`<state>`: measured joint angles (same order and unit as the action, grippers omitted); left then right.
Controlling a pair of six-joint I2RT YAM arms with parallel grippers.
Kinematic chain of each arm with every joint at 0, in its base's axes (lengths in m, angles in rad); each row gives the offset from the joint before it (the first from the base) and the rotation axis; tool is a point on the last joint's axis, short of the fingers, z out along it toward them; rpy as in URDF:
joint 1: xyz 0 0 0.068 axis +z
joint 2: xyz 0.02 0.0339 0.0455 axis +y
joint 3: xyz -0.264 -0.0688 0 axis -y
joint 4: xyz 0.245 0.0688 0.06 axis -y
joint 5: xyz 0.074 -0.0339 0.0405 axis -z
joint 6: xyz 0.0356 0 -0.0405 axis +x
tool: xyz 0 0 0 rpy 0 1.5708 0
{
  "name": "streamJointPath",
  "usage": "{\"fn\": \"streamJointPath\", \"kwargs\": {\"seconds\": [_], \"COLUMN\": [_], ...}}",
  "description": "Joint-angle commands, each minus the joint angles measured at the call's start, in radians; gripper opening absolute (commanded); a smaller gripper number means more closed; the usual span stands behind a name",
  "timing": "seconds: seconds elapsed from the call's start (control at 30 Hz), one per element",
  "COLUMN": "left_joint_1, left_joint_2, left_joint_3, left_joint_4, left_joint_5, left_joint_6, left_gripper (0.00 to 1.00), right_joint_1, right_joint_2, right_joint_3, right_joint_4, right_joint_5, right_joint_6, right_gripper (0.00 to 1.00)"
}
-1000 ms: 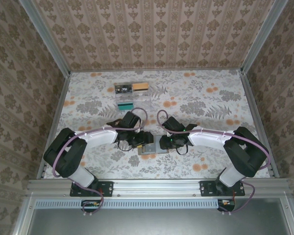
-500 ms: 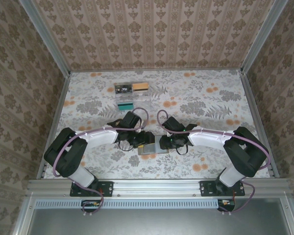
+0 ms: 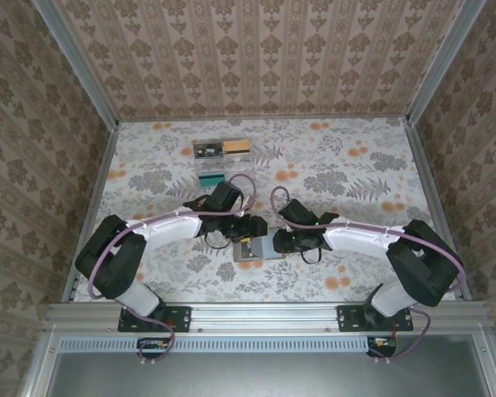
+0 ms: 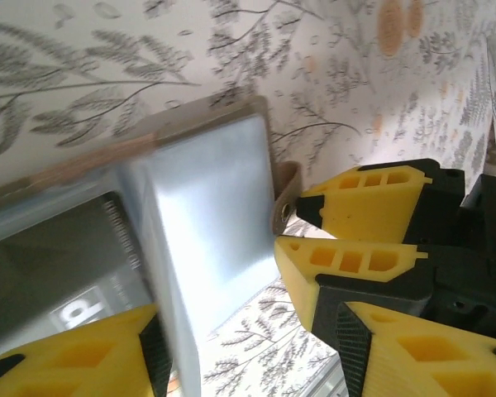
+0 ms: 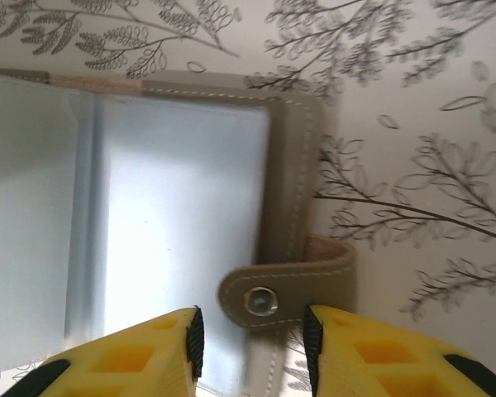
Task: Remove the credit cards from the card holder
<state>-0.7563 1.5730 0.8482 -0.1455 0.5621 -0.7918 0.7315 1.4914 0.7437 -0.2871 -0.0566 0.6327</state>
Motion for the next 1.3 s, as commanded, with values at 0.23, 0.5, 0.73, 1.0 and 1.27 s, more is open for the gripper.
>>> {"fn": "streamJointPath", "kwargs": {"seconds": [0.23, 0.5, 0.73, 1.0, 1.27], "left_joint_1": [-0.035, 0.008, 0.063, 0.063, 0.061], "left_joint_2": [0.110, -0.014, -0.119, -0.081, -0.057], "left_joint_3": [0.095, 0.009, -0.103, -0.133, -0.144], "left_joint_4": [0.012, -0.045, -0.124, -0.110, -0.099], "left_joint_5": [0.068, -0.011, -0.106, -0.121, -0.119], "left_joint_6": [0.038, 0.034, 0.032, 0.025, 0.024], "left_gripper": [0.55, 0.51, 0.21, 0.04, 0.04], "right_joint_1": [-0.044, -0.043, -0.031, -0.026, -0.026], "right_joint_2": [-0.165, -0.146, -0.057, 0.075, 0.143], "right_joint_3": [-0.052, -0.015, 0.055, 0.103, 0.091], "right_joint_4": [-0.049, -0.012, 0.059, 0.135, 0.210], "right_joint_5": [0.076, 0.000, -0.156, -0.309, -0.376], "right_joint_6": [0.035, 0.028, 0.006, 0.029, 0.078], "right_gripper": [0.41, 0.42, 0.36, 0.29, 0.27]}}
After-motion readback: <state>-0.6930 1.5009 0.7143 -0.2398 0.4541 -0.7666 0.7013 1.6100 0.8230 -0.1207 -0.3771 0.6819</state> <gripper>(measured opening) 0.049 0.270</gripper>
